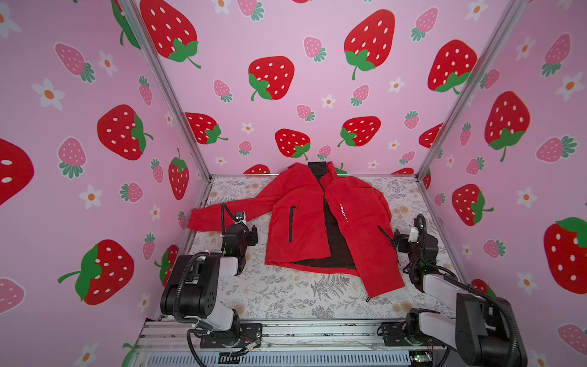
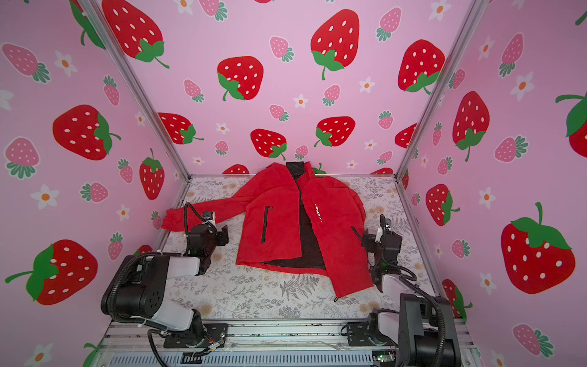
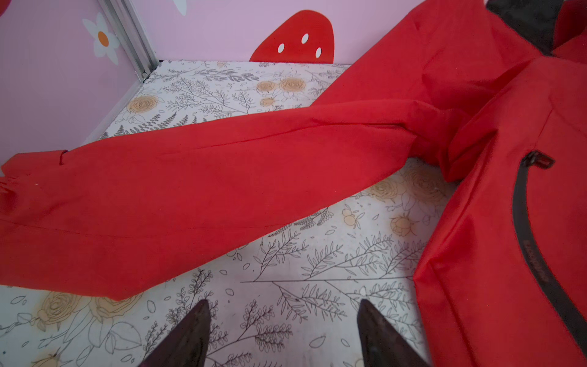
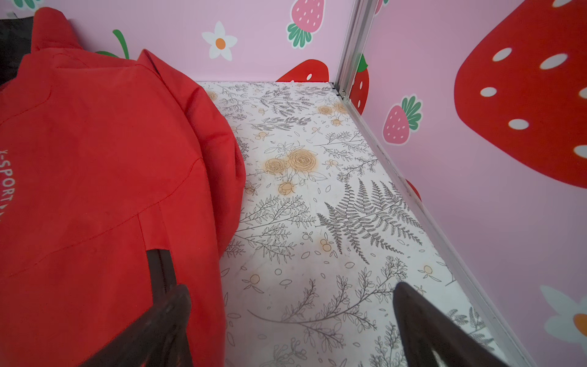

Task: Unzip the jacket
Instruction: Adjust the jacket at the center of the board, then reset both arms

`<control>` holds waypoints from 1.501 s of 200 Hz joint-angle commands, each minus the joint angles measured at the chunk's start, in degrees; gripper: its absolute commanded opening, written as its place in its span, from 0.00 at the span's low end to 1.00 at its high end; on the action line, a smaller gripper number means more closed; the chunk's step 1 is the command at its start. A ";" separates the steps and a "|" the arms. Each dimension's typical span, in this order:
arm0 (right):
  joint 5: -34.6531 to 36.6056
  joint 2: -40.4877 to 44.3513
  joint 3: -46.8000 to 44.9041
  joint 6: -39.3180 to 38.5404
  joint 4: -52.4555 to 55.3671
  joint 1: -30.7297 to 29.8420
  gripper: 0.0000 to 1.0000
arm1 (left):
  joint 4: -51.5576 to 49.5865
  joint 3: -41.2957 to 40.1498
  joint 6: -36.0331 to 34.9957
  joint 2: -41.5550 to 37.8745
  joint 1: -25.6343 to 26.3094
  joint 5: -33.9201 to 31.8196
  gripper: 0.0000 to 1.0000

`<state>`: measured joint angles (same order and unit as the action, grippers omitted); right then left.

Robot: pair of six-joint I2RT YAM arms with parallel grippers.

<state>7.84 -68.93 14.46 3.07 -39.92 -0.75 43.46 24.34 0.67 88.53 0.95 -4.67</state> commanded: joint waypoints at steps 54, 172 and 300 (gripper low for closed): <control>0.29 -7.96 2.27 -3.36 -9.75 -1.00 0.99 | 0.52 1.68 0.37 0.13 -0.51 1.85 0.99; -3.54 -21.20 10.74 -5.94 -6.93 -1.09 0.99 | 0.02 2.03 0.73 0.25 -1.05 3.26 0.99; -3.65 -21.16 10.50 -6.05 -7.32 -1.06 0.99 | -0.04 1.94 0.71 0.19 -1.04 3.35 0.99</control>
<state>4.64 -90.06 24.69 -1.83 -46.94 -1.65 42.98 24.60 1.34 88.53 0.21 -2.28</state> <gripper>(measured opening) 0.993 0.993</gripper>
